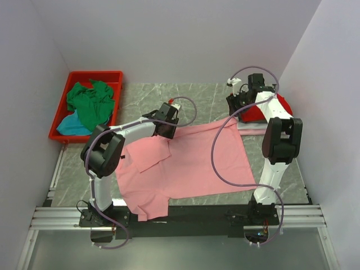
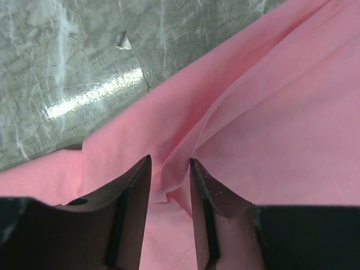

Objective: Fold and stack the t-shirts
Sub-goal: Fold the tshirt

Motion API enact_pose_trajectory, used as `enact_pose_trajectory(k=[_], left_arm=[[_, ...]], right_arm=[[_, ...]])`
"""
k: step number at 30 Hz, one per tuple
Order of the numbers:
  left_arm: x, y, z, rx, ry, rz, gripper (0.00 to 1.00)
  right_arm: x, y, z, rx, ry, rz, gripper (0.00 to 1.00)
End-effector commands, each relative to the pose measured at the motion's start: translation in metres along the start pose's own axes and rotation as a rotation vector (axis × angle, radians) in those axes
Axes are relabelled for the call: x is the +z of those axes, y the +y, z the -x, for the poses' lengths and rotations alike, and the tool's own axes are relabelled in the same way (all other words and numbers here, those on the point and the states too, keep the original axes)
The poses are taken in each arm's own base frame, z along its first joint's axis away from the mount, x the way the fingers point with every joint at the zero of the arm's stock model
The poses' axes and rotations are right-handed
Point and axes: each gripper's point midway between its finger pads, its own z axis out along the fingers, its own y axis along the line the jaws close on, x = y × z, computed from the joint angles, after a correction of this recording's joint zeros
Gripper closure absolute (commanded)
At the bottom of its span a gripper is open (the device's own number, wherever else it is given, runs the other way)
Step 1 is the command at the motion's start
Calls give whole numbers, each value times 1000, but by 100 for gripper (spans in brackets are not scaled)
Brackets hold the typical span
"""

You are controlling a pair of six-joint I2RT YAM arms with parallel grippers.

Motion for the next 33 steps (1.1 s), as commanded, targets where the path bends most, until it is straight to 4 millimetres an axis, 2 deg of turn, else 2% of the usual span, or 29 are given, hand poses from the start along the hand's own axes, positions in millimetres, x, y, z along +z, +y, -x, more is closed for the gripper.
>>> enact_pose_trajectory(k=[1,13,20,26,33], left_arm=[[-9,0,8,13,-30,3,62],[-13,7,-4,26,-8,31,71],[-17,9,0,29,-26,51,95],[-22,8,4,29,-37,46,96],[-25,6,7,30,-43,40,96]], right_arm=[[-5,-4,16,-9,-26,-16,41],[-6,-6,22,1,-29,-15,40],[-3,-7,20,-12,-8,-22,40],[6,-12,12,-6,35,-28,41],[12,-6,1,-7,63,7,45]])
